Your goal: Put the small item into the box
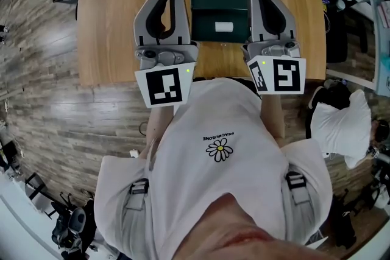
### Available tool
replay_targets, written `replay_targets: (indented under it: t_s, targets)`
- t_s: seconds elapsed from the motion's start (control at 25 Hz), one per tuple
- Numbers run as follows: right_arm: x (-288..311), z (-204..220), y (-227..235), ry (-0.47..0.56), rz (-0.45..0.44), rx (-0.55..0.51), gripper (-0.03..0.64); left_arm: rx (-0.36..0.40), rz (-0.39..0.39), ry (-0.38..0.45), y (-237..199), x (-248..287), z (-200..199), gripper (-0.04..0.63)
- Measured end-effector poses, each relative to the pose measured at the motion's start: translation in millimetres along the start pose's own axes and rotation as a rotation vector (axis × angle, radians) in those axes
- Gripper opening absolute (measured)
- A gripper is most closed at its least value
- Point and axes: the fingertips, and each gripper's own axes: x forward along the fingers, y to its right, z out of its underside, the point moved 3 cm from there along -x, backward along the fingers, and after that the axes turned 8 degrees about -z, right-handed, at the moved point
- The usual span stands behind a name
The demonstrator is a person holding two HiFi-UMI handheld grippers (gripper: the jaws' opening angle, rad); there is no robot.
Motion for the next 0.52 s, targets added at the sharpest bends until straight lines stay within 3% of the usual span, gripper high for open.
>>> replay_targets:
  t_s: [0.52]
  targets:
    - [-9,-8,6,0.007,0.026,-0.014,0.005,-0.006,0.012,0.012,6,1,-6,0.015]
